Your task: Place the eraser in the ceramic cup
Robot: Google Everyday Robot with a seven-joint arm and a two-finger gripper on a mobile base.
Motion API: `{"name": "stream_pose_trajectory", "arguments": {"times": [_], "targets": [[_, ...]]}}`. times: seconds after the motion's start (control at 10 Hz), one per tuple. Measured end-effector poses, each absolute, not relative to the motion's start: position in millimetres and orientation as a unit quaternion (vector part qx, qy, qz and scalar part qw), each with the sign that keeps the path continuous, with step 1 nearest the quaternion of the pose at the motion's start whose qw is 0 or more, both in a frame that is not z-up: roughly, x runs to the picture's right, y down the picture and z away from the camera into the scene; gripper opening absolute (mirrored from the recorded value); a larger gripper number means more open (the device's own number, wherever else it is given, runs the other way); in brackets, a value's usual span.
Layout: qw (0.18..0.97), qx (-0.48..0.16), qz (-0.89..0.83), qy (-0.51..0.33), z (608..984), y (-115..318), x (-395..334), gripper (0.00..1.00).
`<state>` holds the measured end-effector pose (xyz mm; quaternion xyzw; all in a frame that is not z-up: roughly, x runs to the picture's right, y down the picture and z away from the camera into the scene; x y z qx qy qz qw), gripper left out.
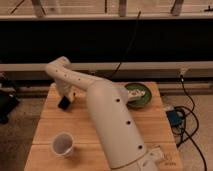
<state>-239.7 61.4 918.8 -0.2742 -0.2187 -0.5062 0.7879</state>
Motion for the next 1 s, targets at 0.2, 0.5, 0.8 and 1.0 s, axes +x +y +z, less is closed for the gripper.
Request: {"name": "stream_pose_trajectory", "arguments": {"times": [0.2, 0.5, 0.8, 1.0], "targets": [[0.787, -0.259, -0.515, -0.219, 900, 55, -242, 0.0], [0.785, -0.241, -0.528, -0.217, 881, 47, -245, 0.0], [0.776, -0.218, -0.546, -0.228, 848, 40, -251, 0.0], [0.767, -0.204, -0.559, -0.238, 827, 46, -253, 0.0]]}}
